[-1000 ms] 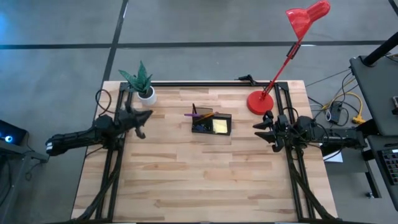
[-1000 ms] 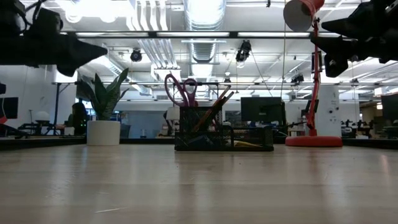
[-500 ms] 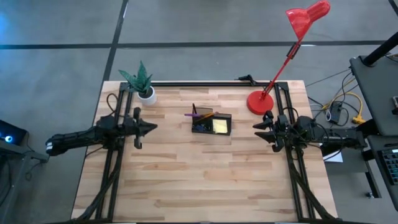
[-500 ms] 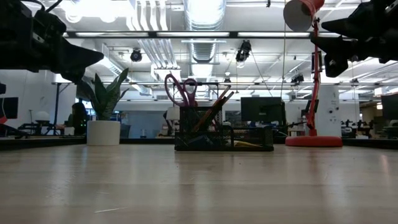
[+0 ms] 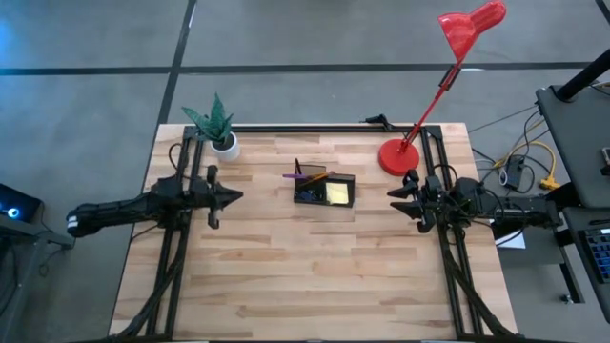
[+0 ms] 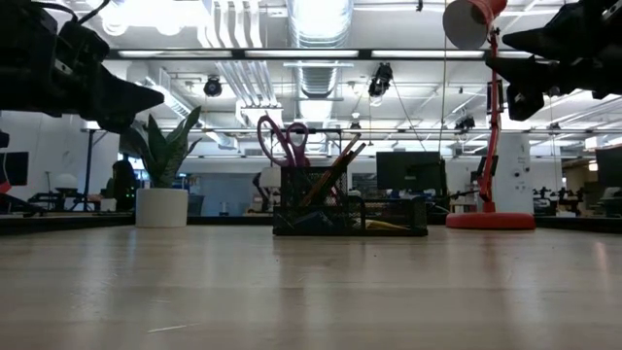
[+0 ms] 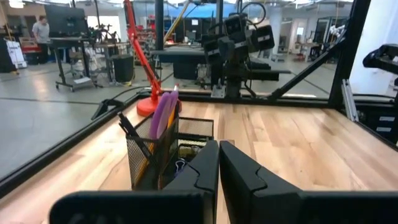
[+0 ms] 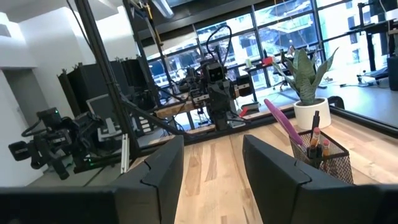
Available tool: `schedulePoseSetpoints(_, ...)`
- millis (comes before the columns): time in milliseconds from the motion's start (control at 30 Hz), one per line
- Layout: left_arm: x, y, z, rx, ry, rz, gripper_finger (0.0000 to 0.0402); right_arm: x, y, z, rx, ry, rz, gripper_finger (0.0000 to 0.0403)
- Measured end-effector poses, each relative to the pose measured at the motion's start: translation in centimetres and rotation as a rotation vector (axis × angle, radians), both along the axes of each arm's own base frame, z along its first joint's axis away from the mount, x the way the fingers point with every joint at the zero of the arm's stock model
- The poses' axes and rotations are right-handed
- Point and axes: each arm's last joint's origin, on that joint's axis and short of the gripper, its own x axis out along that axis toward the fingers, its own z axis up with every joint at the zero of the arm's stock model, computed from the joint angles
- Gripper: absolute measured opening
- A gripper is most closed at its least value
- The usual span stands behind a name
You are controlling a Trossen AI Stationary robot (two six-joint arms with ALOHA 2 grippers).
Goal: Pick and place office supplies into organizer
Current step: Return to Home Position
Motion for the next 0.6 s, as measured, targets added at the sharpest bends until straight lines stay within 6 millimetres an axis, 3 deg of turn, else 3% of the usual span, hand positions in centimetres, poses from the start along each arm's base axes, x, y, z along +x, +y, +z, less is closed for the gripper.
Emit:
schedulePoseSetpoints(233,0.12,0.02,-0.15,-0.003,0.018,0.0,0.0,0.0,0.0,0.0,-0.004,0.0,0.0,0.0155)
schedulePoseSetpoints(467,0.21,0.04,-0.32,-0.006,0.038,0.0,0.0,0.07,0.16,-0.71,-0.35,0.058,-0.027,0.0155)
schedulePoseSetpoints(600,0.26,0.04,-0.4,-0.008,0.047,0.0,0.0,-0.07,0.3,-0.68,-0.361,0.057,-0.075,0.0155)
